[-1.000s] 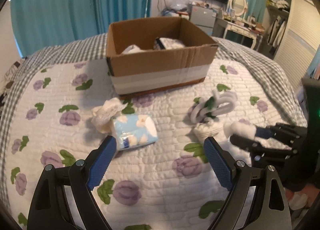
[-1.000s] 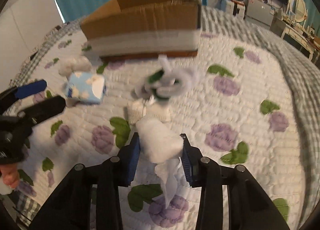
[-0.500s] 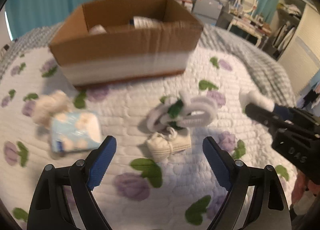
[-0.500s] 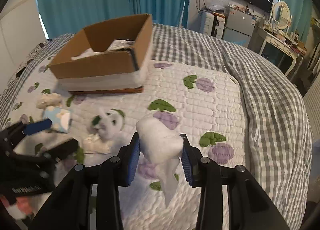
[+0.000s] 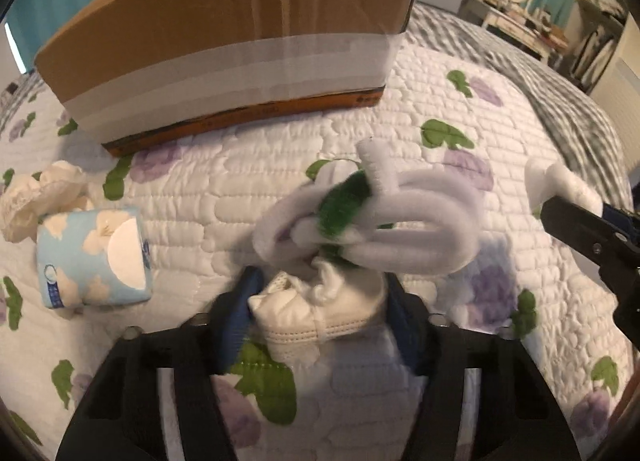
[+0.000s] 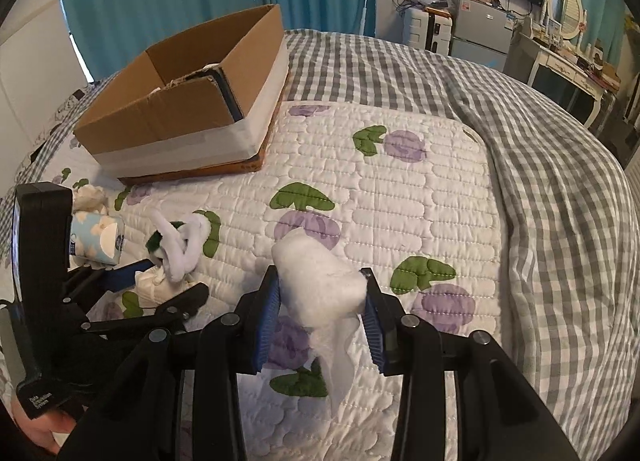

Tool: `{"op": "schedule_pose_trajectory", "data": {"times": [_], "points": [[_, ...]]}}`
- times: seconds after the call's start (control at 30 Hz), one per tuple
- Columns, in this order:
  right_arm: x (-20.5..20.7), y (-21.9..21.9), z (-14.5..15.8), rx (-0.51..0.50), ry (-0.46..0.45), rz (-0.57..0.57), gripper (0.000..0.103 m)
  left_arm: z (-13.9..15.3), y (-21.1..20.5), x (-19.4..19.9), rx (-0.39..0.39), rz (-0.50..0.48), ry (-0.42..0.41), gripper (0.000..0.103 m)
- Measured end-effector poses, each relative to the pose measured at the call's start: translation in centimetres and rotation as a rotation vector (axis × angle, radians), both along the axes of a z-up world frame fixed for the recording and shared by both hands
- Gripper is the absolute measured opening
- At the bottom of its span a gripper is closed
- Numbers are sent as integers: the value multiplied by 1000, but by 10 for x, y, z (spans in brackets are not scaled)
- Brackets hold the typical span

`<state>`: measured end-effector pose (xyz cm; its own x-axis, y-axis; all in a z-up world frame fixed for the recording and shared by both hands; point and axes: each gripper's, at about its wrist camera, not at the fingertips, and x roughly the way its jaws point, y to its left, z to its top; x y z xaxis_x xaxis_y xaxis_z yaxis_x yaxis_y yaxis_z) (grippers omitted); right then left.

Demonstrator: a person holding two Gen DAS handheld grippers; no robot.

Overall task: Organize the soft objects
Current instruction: 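Grasp the white cloth with the right tool while the left tool grasps the white shoe, then lower the shoe and cloth into the box and open both tools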

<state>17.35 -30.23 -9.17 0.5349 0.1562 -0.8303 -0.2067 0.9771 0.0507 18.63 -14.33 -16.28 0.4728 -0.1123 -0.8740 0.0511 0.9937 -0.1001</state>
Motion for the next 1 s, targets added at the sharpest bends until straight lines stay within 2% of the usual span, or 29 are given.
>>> {"op": "schedule_pose_trajectory", "data": {"times": [0.13,0.3,0.4,0.5,0.67,0.87,1.0], "points": [[-5,0,12,-6,-6,-9,38,6,10,-8,-29,-14,20,56],[-22,12,37,-32,-43,7,38,34,25,-37,12,-52,-41,55],[-32,20,55,-32,-68,14,38,63,37,-57,30,-72,-106,55],[-43,30,78,-21,-100,21,38,92,50,-70,16,-85,-167,55],[-61,50,121,-10,-176,42,38,140,62,-76,2,-89,-275,55],[-63,76,170,21,-261,72,38,198,86,-69,-10,-88,-407,55],[-46,94,196,35,-308,91,38,222,101,-49,0,-80,-470,55]]}}
